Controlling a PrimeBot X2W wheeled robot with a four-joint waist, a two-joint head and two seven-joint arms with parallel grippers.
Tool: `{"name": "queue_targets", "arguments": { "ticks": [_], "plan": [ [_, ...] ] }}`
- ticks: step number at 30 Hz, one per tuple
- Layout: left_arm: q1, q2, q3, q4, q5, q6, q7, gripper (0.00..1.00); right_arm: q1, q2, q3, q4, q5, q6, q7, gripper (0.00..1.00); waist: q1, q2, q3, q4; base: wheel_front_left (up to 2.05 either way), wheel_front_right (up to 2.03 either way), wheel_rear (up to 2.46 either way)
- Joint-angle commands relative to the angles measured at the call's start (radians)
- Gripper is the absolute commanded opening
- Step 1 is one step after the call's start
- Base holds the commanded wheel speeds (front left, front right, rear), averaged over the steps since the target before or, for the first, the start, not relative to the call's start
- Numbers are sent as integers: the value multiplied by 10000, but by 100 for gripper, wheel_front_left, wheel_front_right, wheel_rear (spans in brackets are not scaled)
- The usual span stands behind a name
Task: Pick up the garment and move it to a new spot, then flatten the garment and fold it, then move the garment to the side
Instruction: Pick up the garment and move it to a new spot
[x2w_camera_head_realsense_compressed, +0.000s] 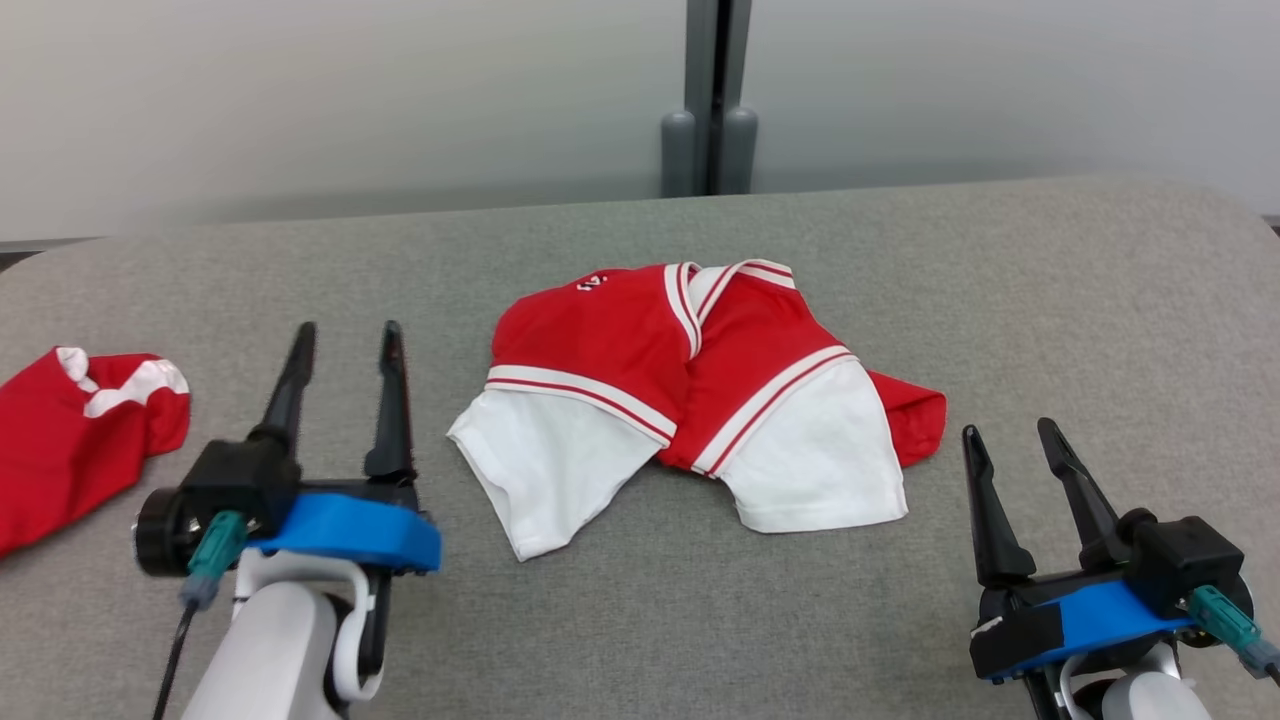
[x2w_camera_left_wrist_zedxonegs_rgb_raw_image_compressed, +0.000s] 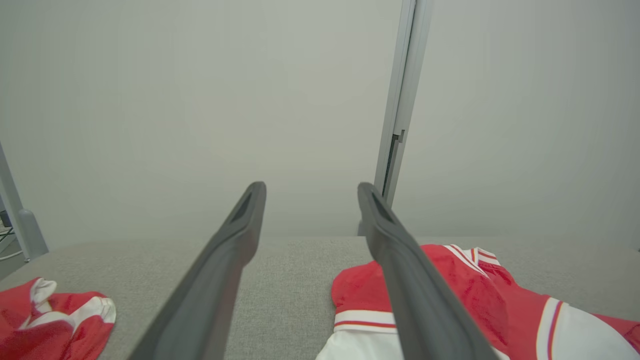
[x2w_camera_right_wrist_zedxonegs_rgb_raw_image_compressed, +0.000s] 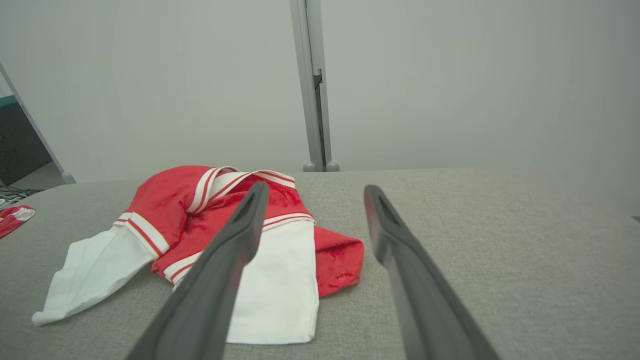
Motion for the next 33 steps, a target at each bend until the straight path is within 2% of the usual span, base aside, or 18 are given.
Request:
{"name": "queue_targets", "arguments": {
  "ticks": [1, 7, 13, 25, 33],
  "plan": [
    [257, 54, 158, -223, 83, 58, -45, 100, 80, -12, -18, -44, -39, 5, 15, 100, 0, 0, -68, 62, 0, 0, 0],
    [1315, 312, 959, -1191, 513, 200, -46, 100, 296, -12, -68, -136, -46, 5, 158, 100, 0, 0, -385, 309, 0, 0, 0],
    [2241, 347, 1251, -1754, 934, 196, -48, 100, 548, -12, -156, -213, -49, 5, 242, 100, 0, 0, -619, 451, 0, 0, 0],
    [3322, -81, 1450, -1673, 1080, 146, -48, 100, 987, -12, -276, -352, 0, 5, 431, 100, 0, 0, -877, 581, 0, 0, 0],
    [3439, -210, 1512, -1592, 1178, 21, -48, 100, 1061, -12, -380, -388, -47, 5, 527, 100, 0, 0, -951, 660, 0, 0, 0]
  ]
}}
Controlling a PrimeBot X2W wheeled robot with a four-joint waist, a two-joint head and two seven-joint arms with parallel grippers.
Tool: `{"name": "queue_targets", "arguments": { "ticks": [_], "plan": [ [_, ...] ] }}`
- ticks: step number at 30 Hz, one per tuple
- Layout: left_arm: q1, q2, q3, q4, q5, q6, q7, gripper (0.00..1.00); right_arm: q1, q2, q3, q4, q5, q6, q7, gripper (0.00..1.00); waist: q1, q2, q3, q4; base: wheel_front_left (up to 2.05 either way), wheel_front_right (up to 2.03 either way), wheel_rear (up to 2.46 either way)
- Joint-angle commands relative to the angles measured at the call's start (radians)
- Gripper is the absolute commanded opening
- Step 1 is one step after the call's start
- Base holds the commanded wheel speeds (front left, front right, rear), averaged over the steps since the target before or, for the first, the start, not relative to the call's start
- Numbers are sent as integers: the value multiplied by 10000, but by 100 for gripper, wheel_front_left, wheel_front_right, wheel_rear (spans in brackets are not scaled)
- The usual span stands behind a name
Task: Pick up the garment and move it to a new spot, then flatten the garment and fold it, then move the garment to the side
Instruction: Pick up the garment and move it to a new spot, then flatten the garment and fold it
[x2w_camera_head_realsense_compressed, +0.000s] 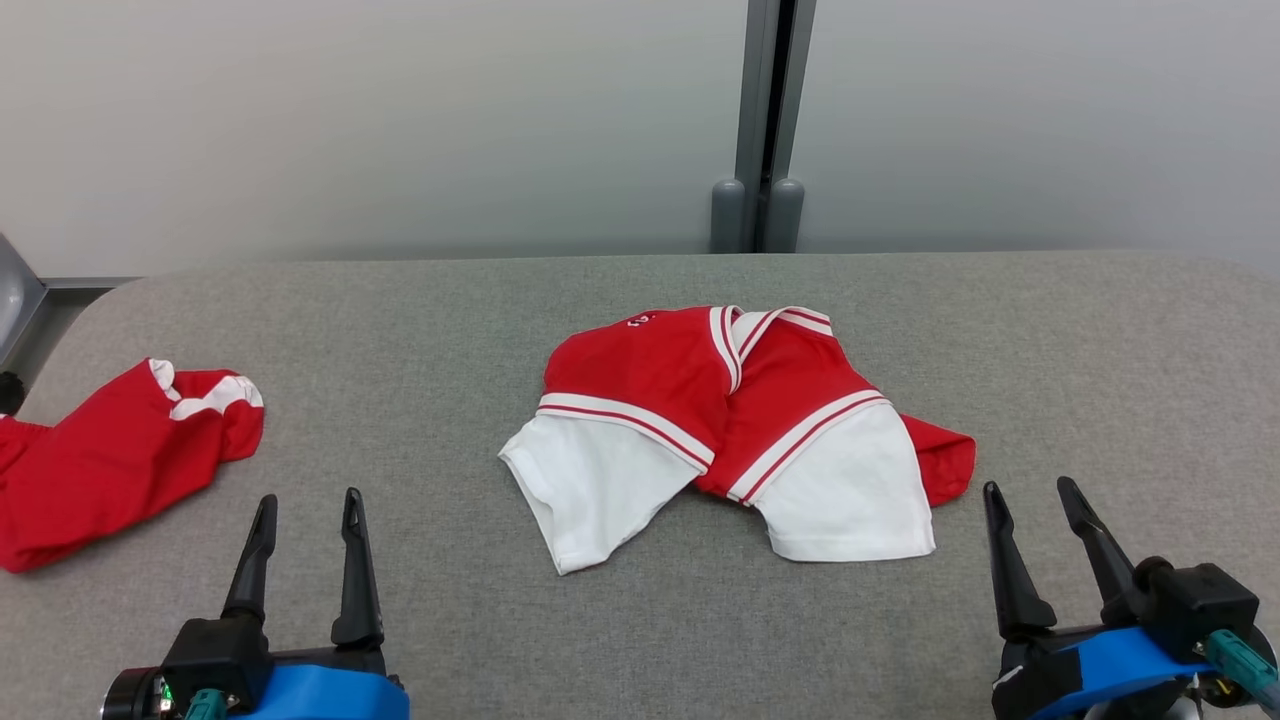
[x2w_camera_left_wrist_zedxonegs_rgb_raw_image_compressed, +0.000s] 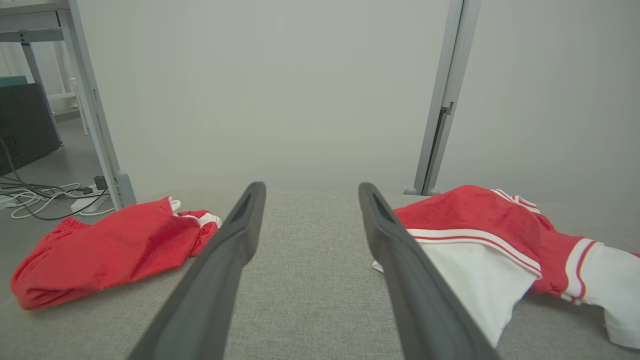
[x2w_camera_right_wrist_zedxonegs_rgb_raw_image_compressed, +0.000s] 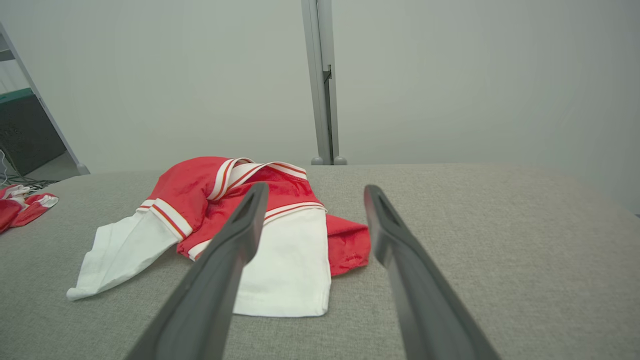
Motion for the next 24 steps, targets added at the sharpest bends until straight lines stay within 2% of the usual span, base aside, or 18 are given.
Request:
{"name": "queue_targets", "arguments": {
  "ticks": [1, 20, 24],
  "plan": [
    [59, -14, 72, 27, 57, -57, -50, 100, 65, -12, -35, -48, -54, 5, 34, 100, 0, 0, 1, 13, 0, 0, 0],
    [-124, -145, 268, 187, 235, -240, -49, 100, 80, -12, -56, -5, -11, 5, 87, 100, 0, 0, 36, 11, 0, 0, 0],
    [-203, -163, 294, 173, 269, -283, -49, 100, -359, -11, 57, 7, -188, 5, 176, 100, 0, 0, 130, 42, 0, 0, 0]
  ]
}}
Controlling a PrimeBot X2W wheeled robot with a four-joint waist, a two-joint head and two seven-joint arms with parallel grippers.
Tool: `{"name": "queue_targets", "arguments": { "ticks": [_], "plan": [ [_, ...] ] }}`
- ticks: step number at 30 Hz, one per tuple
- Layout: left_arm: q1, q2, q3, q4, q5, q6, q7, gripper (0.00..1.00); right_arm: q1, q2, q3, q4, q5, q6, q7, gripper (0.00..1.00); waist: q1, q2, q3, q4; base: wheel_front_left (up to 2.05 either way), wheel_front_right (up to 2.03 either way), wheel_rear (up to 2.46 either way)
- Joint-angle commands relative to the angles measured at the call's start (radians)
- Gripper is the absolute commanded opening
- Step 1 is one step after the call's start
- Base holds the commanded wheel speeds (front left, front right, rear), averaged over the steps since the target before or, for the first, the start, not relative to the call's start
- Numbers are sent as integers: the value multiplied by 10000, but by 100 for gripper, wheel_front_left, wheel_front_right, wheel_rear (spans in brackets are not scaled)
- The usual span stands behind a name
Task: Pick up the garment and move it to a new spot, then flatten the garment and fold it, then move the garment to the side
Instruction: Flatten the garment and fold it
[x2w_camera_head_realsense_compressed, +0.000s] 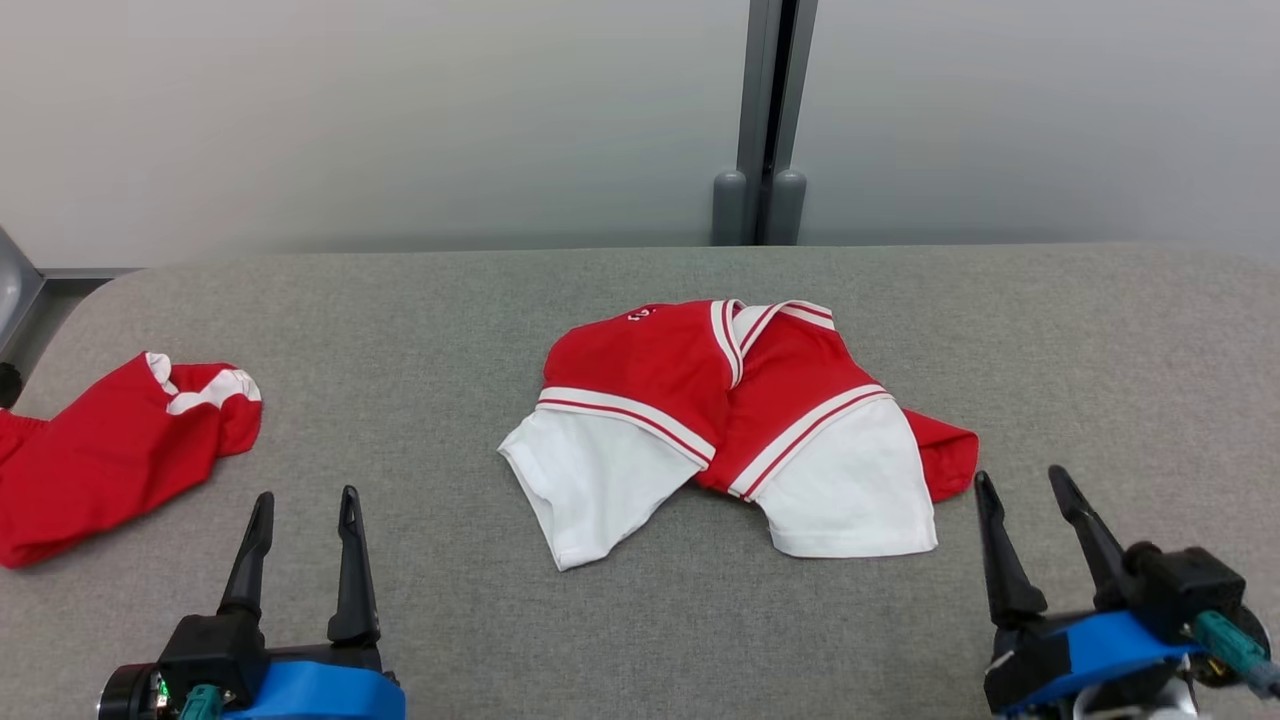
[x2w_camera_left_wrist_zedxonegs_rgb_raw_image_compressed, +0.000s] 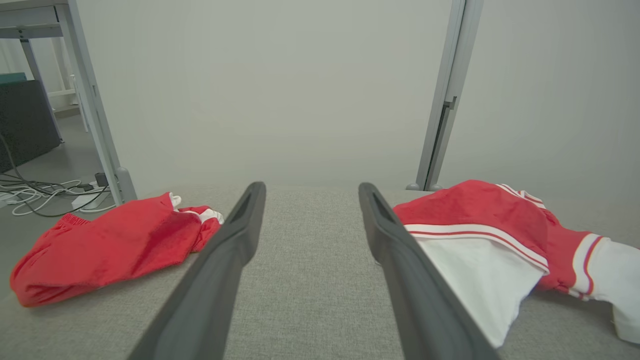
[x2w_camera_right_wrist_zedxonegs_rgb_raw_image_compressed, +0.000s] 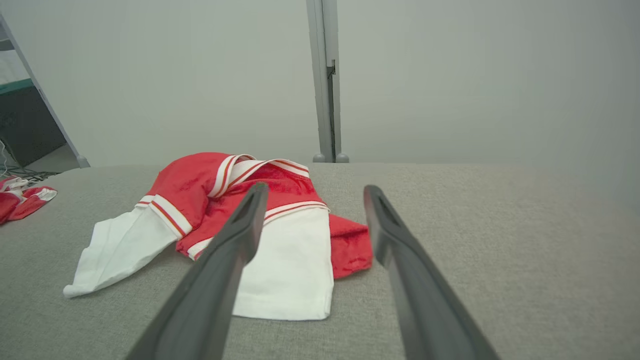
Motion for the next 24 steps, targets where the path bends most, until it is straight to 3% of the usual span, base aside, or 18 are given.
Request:
{"name": "queue_targets", "arguments": {
  "ticks": [1, 12, 24],
  "plan": [
    [-202, -16, 44, 0, 81, -41, -49, 100, -503, -10, 103, -99, -235, 5, 57, 100, 0, 0, 87, 23, 0, 0, 0],
    [-848, -262, -116, -32, 179, -170, -49, 100, -3472, -330, 656, 143, -1151, 5, 820, 100, 0, 0, 875, 425, 0, 0, 0],
    [-1614, -579, -36, -114, 294, -359, -49, 100, -6315, -1455, 769, 2451, -1273, 3, 1874, 100, 0, 0, 2305, 1101, 0, 0, 0]
  ]
}}
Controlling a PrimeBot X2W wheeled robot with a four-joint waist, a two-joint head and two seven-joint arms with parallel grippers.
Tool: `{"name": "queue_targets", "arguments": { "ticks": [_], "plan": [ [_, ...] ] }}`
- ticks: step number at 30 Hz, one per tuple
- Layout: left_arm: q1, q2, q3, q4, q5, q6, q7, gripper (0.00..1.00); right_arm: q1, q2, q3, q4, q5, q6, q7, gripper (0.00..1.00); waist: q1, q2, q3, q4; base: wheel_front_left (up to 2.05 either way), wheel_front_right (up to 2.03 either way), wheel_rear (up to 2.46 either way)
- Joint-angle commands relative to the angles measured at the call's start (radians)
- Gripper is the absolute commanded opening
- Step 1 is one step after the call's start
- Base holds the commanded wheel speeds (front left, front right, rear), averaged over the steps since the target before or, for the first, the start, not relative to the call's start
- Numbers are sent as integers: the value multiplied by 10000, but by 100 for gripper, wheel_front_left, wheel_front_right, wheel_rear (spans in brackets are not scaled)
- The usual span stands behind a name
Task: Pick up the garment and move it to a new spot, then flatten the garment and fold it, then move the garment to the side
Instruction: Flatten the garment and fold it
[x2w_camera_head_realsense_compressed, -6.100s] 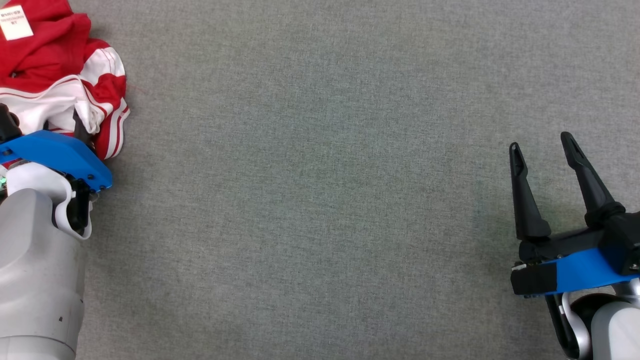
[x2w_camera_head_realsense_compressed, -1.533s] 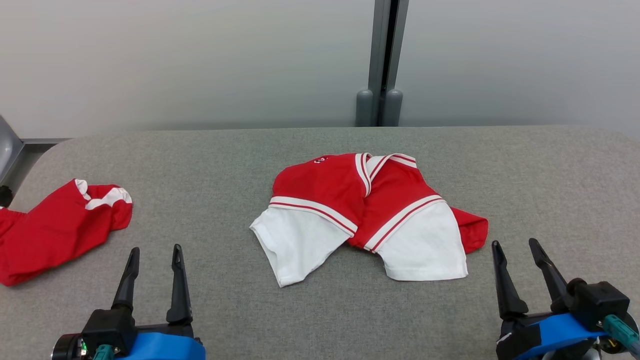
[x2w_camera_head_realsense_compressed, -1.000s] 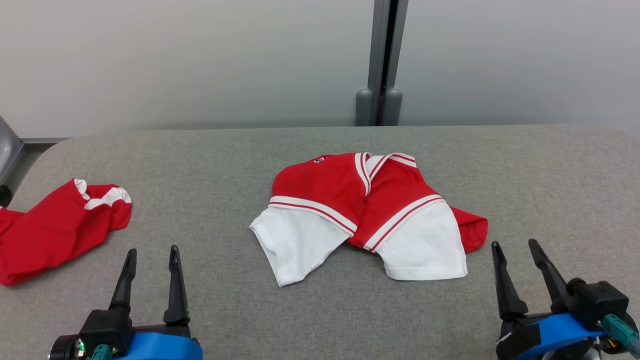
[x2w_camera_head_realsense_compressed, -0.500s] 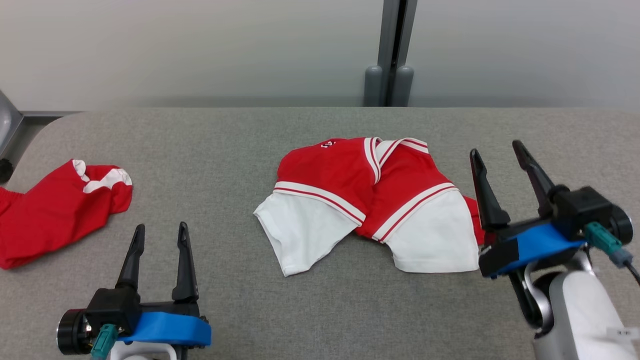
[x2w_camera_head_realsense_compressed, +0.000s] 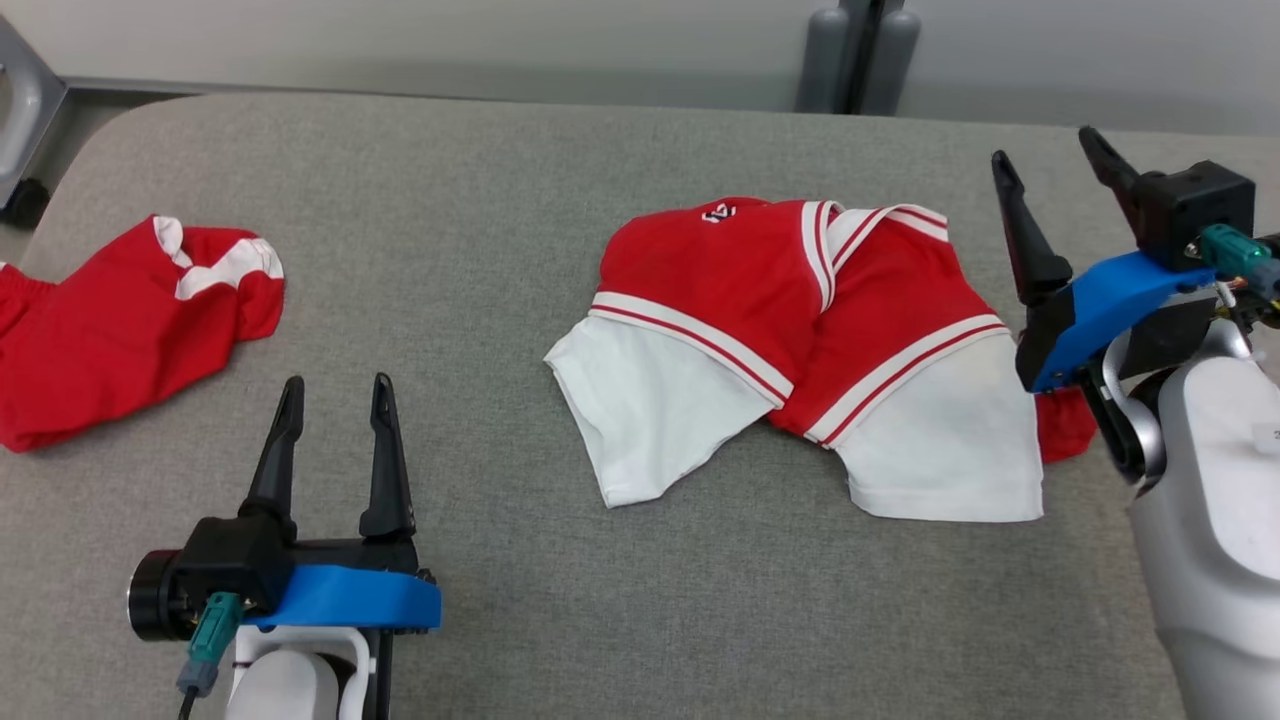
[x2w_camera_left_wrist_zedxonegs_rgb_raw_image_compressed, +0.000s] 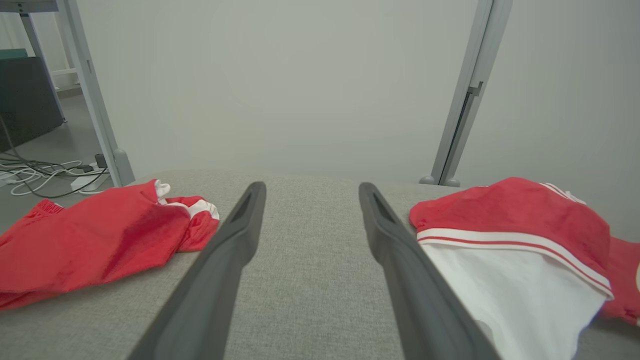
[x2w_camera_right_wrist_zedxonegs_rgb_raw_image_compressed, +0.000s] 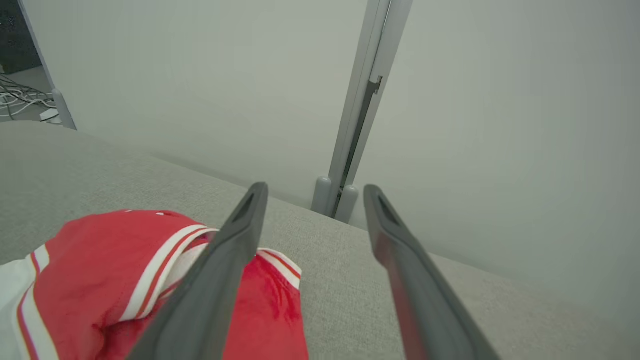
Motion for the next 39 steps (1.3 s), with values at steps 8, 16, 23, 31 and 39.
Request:
{"name": "queue_targets", "arguments": {
  "ticks": [8, 16, 23, 31, 39],
  "plan": [
    [-627, -216, -105, 73, 116, -173, -49, 100, -684, -639, 89, 2178, -95, 1, 336, 100, -3, 0, 799, 570, 0, 0, 0],
    [-905, -340, -183, 250, 152, -286, -51, 100, -828, -774, 243, 4276, 26, 1, 257, 100, -3, 0, 951, 789, 0, 0, 0],
    [-1035, -394, -205, 354, 174, -339, -49, 100, -859, -473, 603, 5734, 403, 13, 302, 100, -3, 0, 1005, 934, 0, 0, 0],
    [-775, -417, -88, 436, 143, -289, -49, 100, -1141, -533, 1164, 6282, 1234, 10, -44, 0, -3, 0, 853, 826, 0, 0, 0],
    [-573, -422, 41, 472, 180, -293, -49, 100, -1360, -1214, 1099, 6108, 1733, 1, -1283, 0, -3, 0, 335, 540, 0, 0, 0]
  ]
}}
